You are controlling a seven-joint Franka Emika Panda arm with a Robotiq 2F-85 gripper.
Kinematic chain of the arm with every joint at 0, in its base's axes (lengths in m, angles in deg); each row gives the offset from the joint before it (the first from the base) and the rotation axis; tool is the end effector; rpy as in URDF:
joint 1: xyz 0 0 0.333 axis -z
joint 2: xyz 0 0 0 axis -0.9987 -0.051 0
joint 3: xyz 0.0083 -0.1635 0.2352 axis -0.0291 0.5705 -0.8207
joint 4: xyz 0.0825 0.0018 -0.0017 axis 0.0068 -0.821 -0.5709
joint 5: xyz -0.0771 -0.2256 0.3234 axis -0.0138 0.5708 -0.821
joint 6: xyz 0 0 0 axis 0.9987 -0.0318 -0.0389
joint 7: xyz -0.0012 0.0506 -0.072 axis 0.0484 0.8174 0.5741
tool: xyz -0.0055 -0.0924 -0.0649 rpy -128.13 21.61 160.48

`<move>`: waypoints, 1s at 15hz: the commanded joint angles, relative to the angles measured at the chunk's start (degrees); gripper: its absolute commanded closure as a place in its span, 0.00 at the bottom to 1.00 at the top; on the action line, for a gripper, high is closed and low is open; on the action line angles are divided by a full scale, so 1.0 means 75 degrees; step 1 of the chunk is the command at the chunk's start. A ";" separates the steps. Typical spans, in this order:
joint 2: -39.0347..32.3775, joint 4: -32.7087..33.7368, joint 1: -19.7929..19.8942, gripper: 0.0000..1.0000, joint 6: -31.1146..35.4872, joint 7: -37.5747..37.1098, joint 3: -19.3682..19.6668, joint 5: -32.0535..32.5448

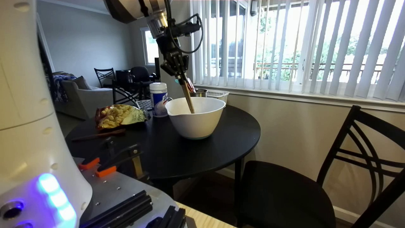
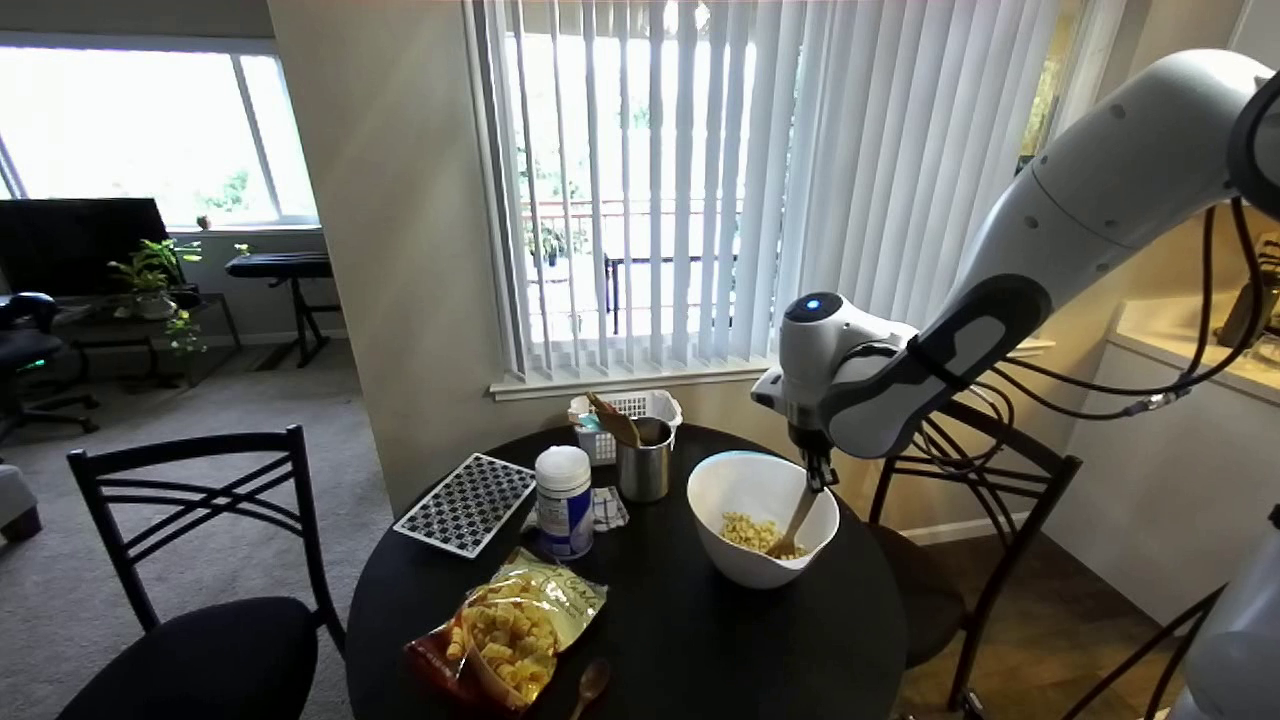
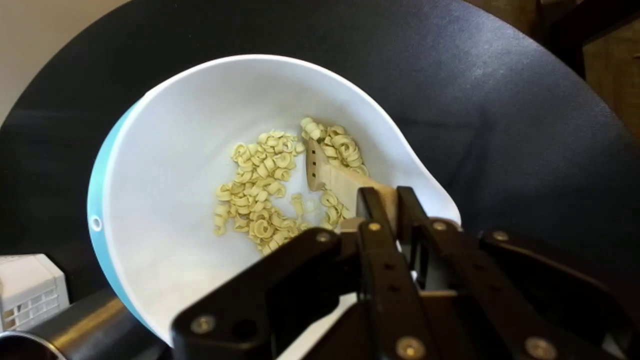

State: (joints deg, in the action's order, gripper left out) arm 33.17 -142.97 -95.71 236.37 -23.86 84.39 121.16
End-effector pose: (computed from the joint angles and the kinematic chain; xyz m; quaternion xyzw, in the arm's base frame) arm 0.4696 0.1084 0.2391 0.7693 0.6161 -0.0114 0.1688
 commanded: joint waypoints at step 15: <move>-0.0274 -0.0152 -0.0311 0.94 0.0611 0.2223 -0.0909 -0.1345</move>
State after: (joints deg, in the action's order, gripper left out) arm 33.54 -143.87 -97.17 238.74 -8.87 79.17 114.38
